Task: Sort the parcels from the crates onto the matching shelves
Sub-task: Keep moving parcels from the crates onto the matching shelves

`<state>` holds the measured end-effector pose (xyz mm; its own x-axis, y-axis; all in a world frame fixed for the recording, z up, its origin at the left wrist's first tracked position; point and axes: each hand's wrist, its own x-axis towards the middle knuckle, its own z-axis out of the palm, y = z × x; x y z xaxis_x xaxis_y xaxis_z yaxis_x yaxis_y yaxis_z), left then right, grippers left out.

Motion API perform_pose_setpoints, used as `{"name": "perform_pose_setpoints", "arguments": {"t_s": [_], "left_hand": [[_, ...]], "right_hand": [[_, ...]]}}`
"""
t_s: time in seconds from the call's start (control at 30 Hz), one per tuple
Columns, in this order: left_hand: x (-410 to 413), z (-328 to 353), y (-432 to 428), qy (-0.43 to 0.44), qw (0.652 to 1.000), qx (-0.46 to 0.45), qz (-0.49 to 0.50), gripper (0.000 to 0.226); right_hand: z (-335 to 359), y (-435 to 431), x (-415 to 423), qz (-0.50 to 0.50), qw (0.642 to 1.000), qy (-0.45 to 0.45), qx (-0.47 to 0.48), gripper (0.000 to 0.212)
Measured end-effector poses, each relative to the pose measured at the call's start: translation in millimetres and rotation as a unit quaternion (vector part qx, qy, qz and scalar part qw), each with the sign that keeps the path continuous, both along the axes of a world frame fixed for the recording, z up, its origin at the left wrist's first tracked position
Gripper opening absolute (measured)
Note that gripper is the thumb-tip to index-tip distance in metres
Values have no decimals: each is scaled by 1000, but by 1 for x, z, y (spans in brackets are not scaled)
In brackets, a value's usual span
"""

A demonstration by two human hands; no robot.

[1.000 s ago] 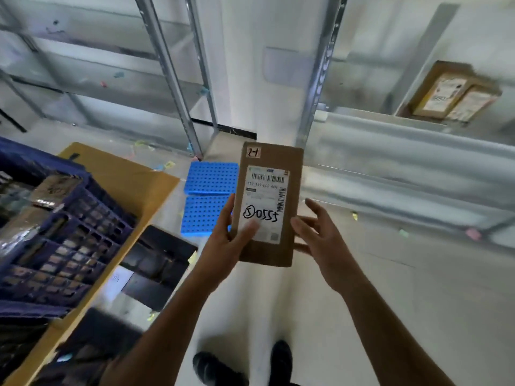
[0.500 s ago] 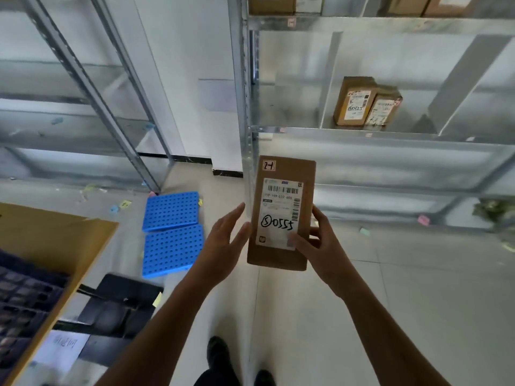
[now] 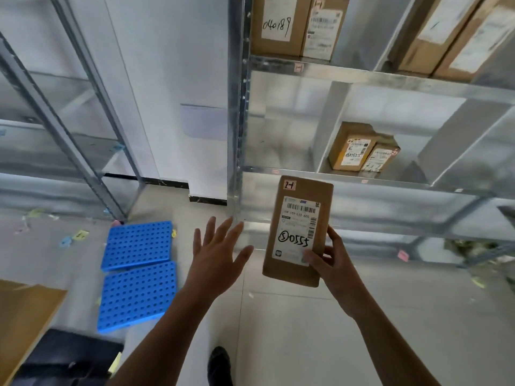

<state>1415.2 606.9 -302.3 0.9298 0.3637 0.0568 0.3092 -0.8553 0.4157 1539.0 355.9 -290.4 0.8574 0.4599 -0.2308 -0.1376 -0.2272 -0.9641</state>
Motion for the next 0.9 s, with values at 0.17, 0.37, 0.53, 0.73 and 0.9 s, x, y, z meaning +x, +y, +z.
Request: {"name": "perform_pose_setpoints", "arguments": {"t_s": [0.17, 0.37, 0.53, 0.73, 0.9], "left_hand": [[51, 1, 53, -26, 999, -19, -14, 72], [93, 0, 93, -21, 999, -42, 2, 75], [138, -7, 109, -16, 999, -35, -4, 72], [205, -15, 104, -4, 999, -15, -40, 75], [267, -15, 113, 9, 999, -27, -17, 79]], "right_hand": [[0, 57, 46, -3, 1000, -9, -18, 88], [-15, 106, 76, -6, 1000, -11, -28, 82], [-27, 130, 126, 1, 999, -10, -35, 83], [-36, 150, 216, 25, 999, -23, -16, 86], [-39, 178, 291, 71, 997, -35, 17, 83]]}}
